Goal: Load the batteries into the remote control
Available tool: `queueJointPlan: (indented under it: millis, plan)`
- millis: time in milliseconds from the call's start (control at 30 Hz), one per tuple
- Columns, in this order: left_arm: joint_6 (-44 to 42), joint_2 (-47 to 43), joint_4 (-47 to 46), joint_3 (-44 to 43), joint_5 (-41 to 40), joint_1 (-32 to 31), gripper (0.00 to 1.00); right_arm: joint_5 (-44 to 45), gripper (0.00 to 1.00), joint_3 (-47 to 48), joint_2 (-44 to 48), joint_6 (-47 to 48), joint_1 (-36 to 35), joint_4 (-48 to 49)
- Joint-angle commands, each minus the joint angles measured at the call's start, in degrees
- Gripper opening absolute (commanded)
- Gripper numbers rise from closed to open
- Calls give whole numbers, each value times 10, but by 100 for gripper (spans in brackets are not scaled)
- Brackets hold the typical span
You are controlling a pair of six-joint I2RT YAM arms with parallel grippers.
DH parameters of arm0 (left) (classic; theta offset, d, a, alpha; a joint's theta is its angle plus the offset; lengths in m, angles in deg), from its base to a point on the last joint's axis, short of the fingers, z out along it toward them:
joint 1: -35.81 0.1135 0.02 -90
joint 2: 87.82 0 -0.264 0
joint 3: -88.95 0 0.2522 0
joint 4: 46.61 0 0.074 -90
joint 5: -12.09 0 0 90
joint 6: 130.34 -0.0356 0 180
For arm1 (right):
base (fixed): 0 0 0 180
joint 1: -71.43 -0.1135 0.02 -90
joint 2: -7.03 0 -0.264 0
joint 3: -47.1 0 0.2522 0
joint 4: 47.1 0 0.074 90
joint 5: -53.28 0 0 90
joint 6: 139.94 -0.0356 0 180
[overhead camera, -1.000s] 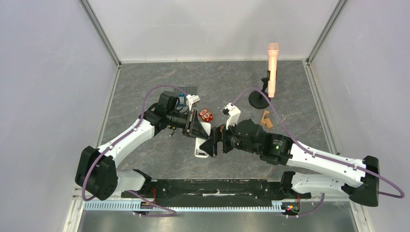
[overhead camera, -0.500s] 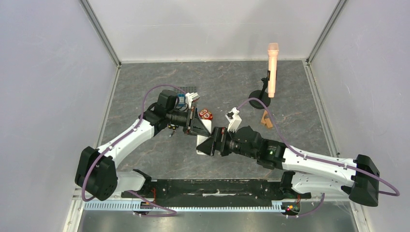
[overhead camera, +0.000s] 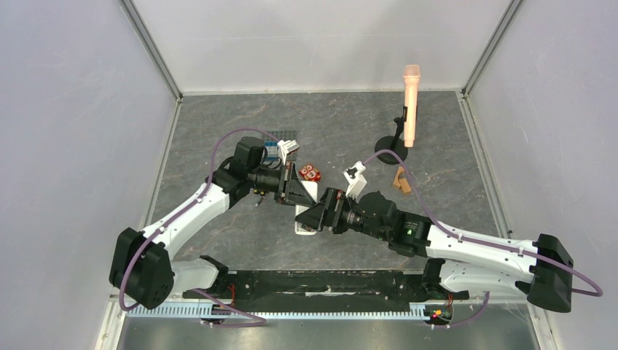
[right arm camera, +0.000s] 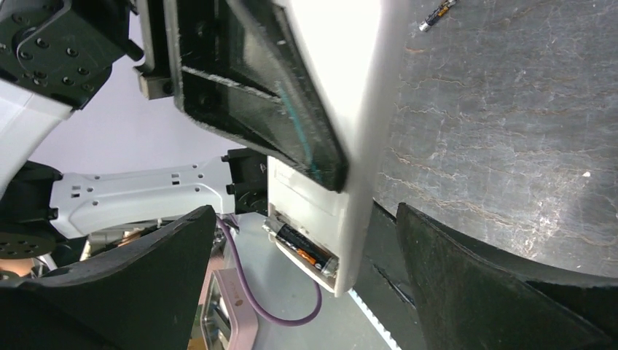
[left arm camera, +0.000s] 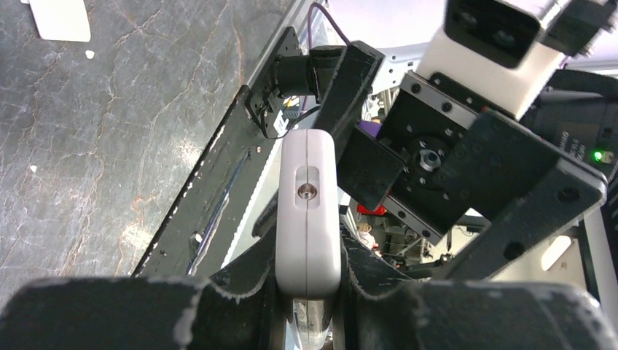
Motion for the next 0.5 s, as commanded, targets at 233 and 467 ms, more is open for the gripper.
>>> queueJointPlan:
  millis: [233, 467]
  plan:
    - [-33, -33, -28, 8, 16, -2, 2, 22, 85, -21, 7, -48, 1, 40]
    - [-30, -34, -29, 7, 14, -2, 2, 2, 78, -18, -8, -47, 1, 38]
